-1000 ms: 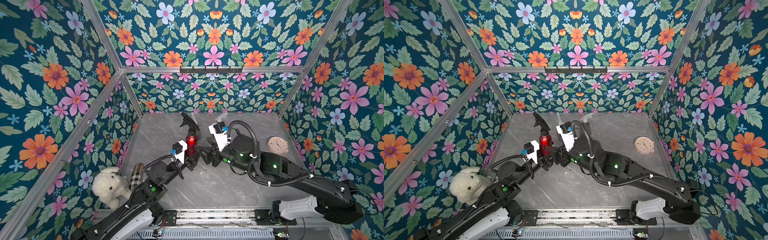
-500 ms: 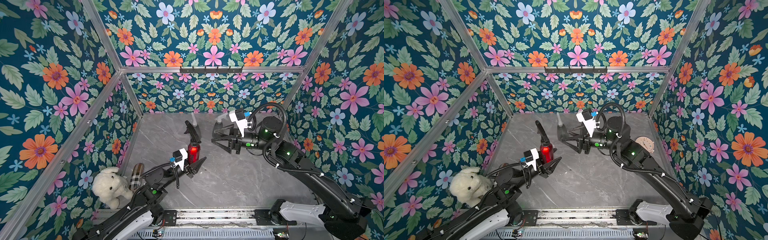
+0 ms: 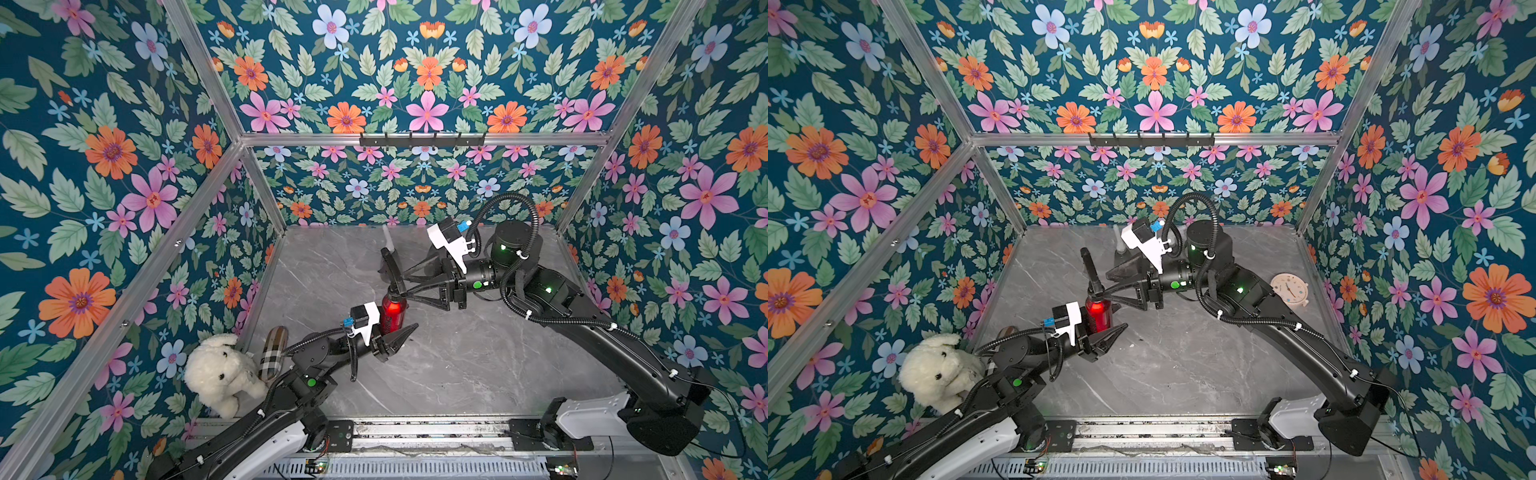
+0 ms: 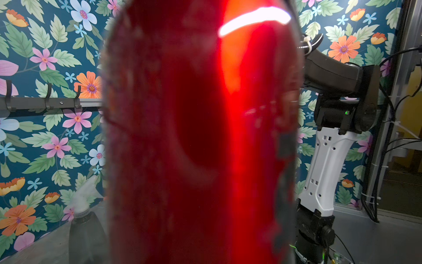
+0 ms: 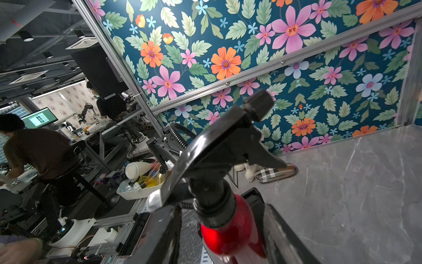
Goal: Attach spray nozzles to spray bottles
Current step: Screw the spray nozzle on the spray bottle.
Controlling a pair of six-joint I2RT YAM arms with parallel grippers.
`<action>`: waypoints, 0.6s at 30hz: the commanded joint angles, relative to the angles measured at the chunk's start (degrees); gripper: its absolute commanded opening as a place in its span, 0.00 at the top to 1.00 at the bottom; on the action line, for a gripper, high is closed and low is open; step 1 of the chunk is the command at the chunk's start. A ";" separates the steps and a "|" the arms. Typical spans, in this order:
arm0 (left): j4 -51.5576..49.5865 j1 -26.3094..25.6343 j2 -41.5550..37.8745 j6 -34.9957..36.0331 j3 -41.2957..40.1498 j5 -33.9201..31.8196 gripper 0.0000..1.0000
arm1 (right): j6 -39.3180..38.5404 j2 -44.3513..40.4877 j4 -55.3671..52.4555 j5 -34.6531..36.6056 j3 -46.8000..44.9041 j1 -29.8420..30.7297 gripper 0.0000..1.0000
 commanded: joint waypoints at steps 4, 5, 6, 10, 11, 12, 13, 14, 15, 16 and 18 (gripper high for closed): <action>2.90 0.33 0.26 -0.89 0.55 1.45 1.00 | -2.69 0.40 -0.28 1.63 0.68 0.69 0.43; 2.87 0.32 0.30 -0.89 0.58 1.51 1.00 | -2.99 0.53 -0.46 1.87 0.90 0.83 0.44; 2.91 0.32 0.42 -0.93 0.61 1.66 1.00 | -3.23 0.62 -0.65 2.48 1.06 0.96 0.44; 2.83 0.40 0.77 -0.97 0.79 2.04 1.00 | -3.86 0.53 -0.78 3.27 1.30 1.62 0.46; 2.83 0.40 0.78 -1.02 0.79 1.96 1.00 | -4.16 0.59 -1.13 3.33 1.53 1.88 0.46; 2.77 0.41 0.79 -1.06 0.84 1.97 1.00 | -4.57 0.68 -1.70 3.66 1.73 2.08 0.46; 2.70 0.38 0.79 -1.05 0.86 2.00 1.00 | -5.07 0.75 -2.28 3.86 2.05 2.38 0.48; 2.59 0.36 0.83 -0.98 0.95 1.99 1.00 | -5.26 0.81 -2.39 4.08 2.10 2.46 0.48; 2.45 0.38 0.95 -0.97 1.08 1.99 1.00 | -5.25 0.79 -2.33 4.22 2.04 2.63 0.49; 2.31 0.37 1.05 -0.97 1.17 2.01 1.00 | -5.31 0.88 -2.38 4.29 2.07 2.81 0.49; 2.17 0.44 1.23 -0.97 1.29 1.83 1.00 | -5.44 0.88 -2.36 4.78 2.08 3.06 0.53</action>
